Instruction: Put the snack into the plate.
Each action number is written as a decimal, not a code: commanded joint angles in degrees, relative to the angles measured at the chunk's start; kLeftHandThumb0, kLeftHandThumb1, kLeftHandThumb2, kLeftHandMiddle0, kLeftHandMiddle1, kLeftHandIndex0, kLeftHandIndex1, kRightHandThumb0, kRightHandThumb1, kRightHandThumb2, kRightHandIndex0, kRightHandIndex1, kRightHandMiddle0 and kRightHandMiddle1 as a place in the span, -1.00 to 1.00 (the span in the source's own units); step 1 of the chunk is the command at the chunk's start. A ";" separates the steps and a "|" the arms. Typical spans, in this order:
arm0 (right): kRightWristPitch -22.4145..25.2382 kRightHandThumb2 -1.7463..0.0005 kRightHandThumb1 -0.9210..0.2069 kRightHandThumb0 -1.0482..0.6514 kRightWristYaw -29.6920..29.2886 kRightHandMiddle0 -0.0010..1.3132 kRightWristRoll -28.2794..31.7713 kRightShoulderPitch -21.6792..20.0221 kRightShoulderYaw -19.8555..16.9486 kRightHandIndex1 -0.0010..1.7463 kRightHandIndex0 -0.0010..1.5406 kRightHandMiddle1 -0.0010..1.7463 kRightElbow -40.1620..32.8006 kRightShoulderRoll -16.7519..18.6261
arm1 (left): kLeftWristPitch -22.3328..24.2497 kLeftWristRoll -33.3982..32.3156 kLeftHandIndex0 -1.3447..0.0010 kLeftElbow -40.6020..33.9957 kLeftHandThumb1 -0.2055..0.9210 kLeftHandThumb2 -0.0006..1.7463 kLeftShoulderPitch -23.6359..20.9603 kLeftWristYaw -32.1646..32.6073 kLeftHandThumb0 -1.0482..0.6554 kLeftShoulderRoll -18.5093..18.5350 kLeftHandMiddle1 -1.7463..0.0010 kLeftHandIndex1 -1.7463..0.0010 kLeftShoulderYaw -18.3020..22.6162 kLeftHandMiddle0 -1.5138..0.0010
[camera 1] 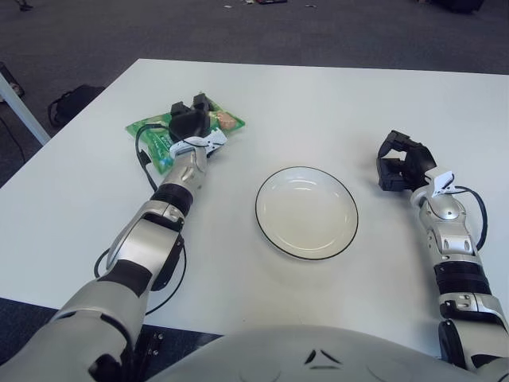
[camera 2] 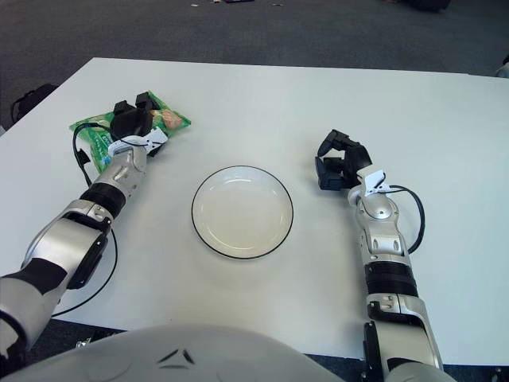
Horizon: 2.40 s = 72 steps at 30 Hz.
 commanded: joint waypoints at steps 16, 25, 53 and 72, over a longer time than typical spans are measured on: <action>1.60 -0.53 0.09 -0.34 1.36 -0.05 -1.68 1.78 1.12 1.00 0.73 1.00 6.10 -0.07 | 1.26 -3.61 -0.08 -29.13 -0.84 0.96 10.01 -13.67 0.23 5.07 -0.71 -1.00 0.60 -0.33; 0.67 -0.52 0.08 -0.34 1.13 -0.05 -2.09 1.42 1.53 1.00 0.72 1.00 7.36 -0.23 | -7.84 1.00 -0.07 -35.64 -0.83 0.95 10.13 -10.16 0.23 8.30 -0.71 -1.00 -1.01 -0.33; -0.60 -0.55 0.12 -0.35 0.28 -0.03 -2.93 1.10 2.01 1.00 0.69 1.00 8.42 -0.78 | -30.49 4.21 0.00 -46.83 -0.74 1.00 13.10 0.23 0.23 11.71 -1.00 -1.00 1.97 -0.17; -1.03 -0.52 0.09 -0.34 0.55 -0.05 -2.75 1.28 2.19 1.00 0.72 1.00 8.62 -1.19 | -8.15 11.47 0.08 -59.32 -0.51 0.83 17.29 -24.06 0.23 10.89 -1.00 -0.99 2.82 0.02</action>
